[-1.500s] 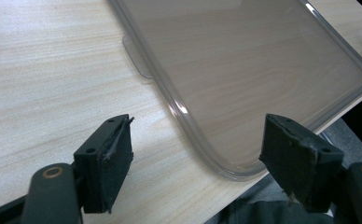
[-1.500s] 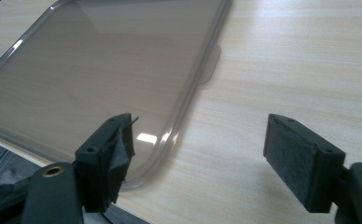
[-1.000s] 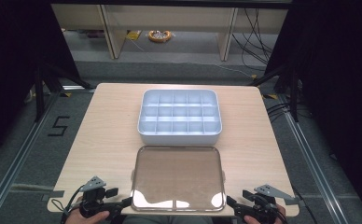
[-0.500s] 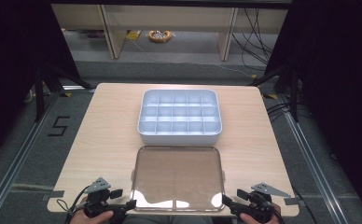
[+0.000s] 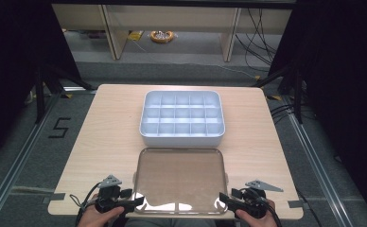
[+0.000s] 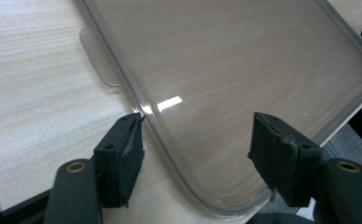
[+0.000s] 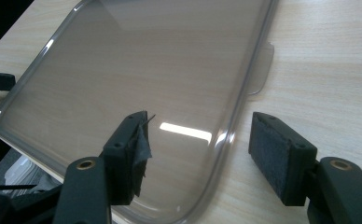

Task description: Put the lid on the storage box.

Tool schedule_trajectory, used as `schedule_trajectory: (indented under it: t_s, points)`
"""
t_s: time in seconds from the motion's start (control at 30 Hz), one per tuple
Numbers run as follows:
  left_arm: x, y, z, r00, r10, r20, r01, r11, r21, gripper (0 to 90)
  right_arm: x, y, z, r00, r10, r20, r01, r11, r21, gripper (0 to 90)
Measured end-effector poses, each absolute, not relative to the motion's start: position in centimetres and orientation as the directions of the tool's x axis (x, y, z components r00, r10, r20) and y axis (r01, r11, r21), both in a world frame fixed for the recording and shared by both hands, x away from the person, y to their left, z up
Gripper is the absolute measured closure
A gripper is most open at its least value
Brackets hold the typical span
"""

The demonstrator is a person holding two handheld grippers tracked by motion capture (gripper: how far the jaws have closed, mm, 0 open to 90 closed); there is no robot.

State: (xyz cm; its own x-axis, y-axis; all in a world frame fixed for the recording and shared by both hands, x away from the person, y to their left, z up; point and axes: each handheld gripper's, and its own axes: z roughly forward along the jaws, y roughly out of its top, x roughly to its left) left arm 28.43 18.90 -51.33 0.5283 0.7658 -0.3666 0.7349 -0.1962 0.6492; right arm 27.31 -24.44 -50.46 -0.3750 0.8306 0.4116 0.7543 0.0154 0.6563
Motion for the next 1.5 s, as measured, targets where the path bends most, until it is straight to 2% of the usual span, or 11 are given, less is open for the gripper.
schedule_trajectory:
  t_s: [0.33,0.53,0.8,0.83,0.9,0.97,1.0,1.07,1.13,1.37,1.5]
  points:
    - [28.9,18.5,-51.5,0.474,0.79,-0.388,0.747,-0.128,0.653,36.6,28.4,-23.6,-51.2,-0.336,0.838,0.429,0.776,-0.012,0.631,37.9]
    - [28.9,18.6,-51.5,0.458,0.792,-0.403,0.748,-0.099,0.656,40.8,28.2,-24.2,-51.7,-0.232,0.789,0.569,0.798,-0.18,0.575,38.8]
    - [29.0,19.1,-51.5,0.475,0.786,-0.396,0.747,-0.122,0.653,40.3,27.7,-25.2,-51.8,-0.159,0.731,0.663,0.827,-0.268,0.494,52.7]
    - [29.0,19.1,-51.5,0.476,0.785,-0.397,0.747,-0.123,0.653,40.2,27.6,-25.0,-51.7,-0.109,0.685,0.72,0.849,-0.313,0.426,53.9]
    - [28.8,19.0,-51.5,0.465,0.786,-0.408,0.75,-0.105,0.653,40.2,27.7,-25.4,-52.1,-0.144,0.698,0.702,0.827,-0.305,0.472,56.5]
    - [29.0,19.1,-51.7,0.499,0.774,-0.389,0.721,-0.121,0.682,40.4,27.6,-25.5,-52.1,-0.111,0.685,0.72,0.847,-0.313,0.429,58.4]
    - [29.3,19.6,-51.7,0.536,0.767,-0.353,0.703,-0.175,0.689,40.7,27.7,-25.7,-52.5,-0.145,0.692,0.708,0.835,-0.299,0.463,60.5]
    - [29.1,19.5,-51.7,0.51,0.779,-0.364,0.717,-0.151,0.681,41.1,27.4,-25.6,-52.2,-0.104,0.662,0.742,0.857,-0.319,0.405,62.5]
    - [28.8,19.2,-51.6,0.469,0.784,-0.407,0.746,-0.105,0.657,41.3,27.4,-25.7,-52.4,-0.154,0.679,0.718,0.837,-0.296,0.459,66.6]
    - [28.8,19.4,-51.6,0.497,0.769,-0.402,0.74,-0.134,0.659,38.8,26.9,-25.8,-51.5,-0.242,0.681,0.691,0.816,-0.242,0.525,71.2]
    - [28.7,19.2,-51.5,0.51,0.763,-0.398,0.738,-0.152,0.657,32.0,26.3,-25.3,-50.1,-0.392,0.727,0.564,0.731,-0.126,0.671,68.0]
